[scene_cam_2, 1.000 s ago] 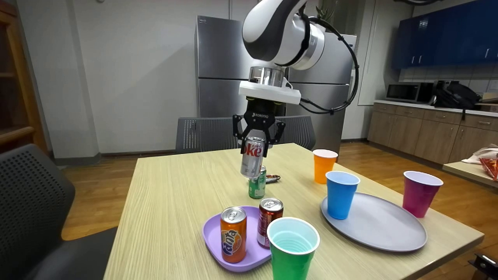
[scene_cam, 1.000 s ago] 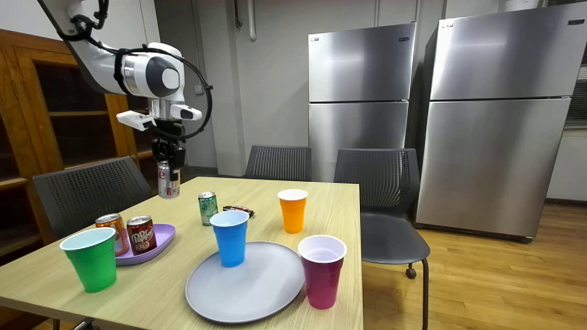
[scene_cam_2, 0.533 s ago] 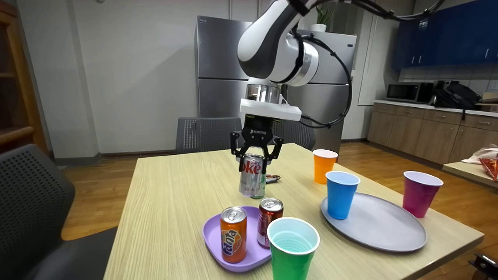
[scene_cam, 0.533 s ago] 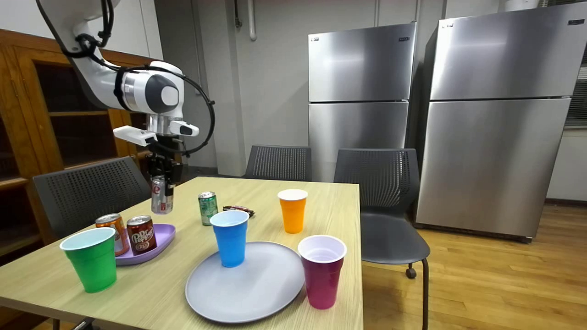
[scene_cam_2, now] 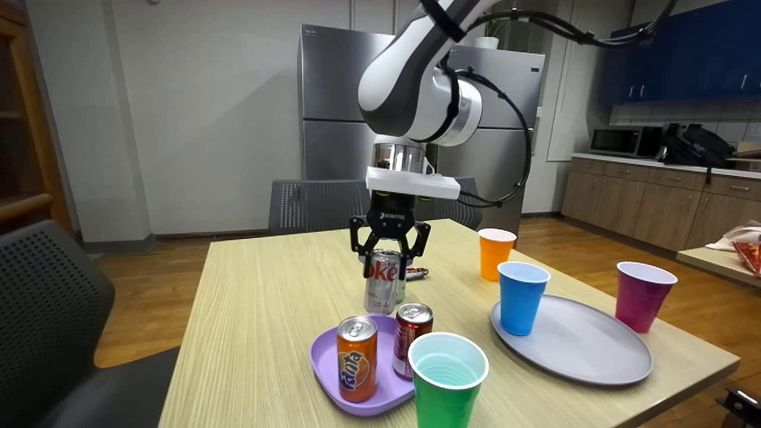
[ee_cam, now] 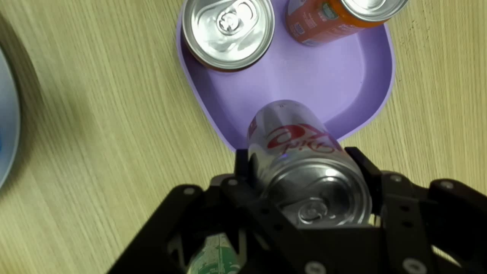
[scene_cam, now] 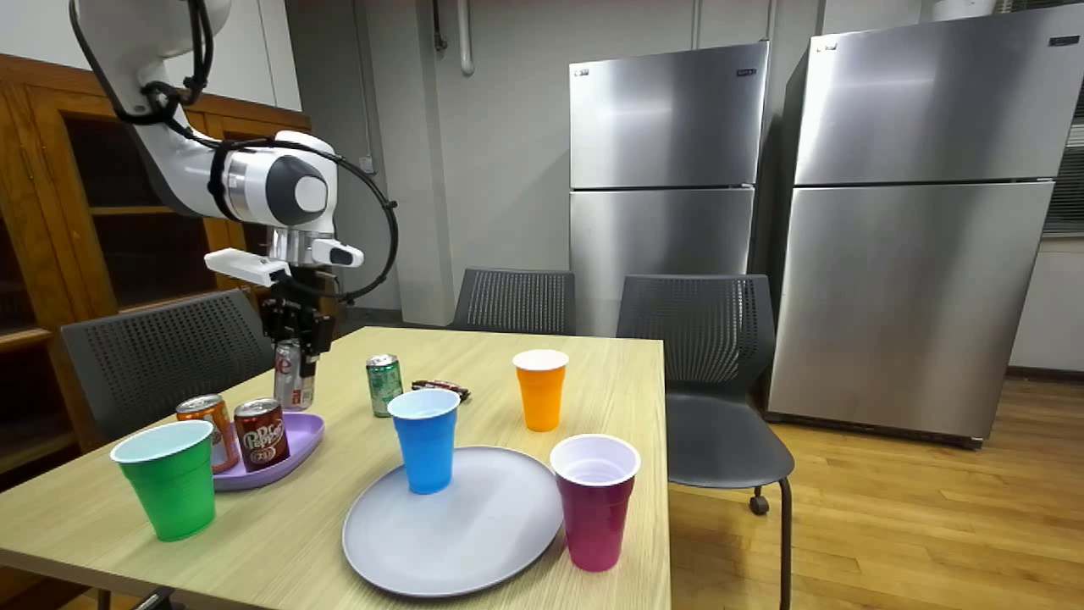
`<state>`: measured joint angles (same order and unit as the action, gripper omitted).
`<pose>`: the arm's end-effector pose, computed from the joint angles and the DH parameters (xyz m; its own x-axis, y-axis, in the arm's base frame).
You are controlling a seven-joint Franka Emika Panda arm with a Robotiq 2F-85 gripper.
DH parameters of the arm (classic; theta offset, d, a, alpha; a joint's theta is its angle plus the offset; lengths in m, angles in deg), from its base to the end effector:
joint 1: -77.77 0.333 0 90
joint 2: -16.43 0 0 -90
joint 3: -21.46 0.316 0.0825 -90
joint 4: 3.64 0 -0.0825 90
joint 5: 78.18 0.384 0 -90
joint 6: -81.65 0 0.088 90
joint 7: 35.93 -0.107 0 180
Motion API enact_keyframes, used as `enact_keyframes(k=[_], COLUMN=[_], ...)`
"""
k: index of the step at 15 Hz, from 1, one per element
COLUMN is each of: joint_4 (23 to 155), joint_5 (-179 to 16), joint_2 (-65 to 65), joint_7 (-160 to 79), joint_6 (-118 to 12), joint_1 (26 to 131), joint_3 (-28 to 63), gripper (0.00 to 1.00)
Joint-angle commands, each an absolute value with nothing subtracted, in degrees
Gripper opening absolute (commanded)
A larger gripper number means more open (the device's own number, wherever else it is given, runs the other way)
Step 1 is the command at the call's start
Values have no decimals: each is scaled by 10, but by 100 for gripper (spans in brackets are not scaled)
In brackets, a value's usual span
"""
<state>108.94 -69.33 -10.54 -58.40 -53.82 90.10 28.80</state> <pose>0.5740 0.2047 0.2279 0.9772 -0.1647 -0.1337 -0.1804 -0.9769 -0.1149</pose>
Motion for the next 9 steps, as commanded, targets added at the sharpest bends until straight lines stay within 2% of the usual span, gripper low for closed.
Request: enact_keyframes(k=[1,9], joint_4=[1087,1091], joint_5=[-699,-709], joint_2=[-113,-139], joint_7=[-572,-563], joint_6=[-554,-595], joint_1=[911,919], joint_3=[284,279], gripper=[38,38])
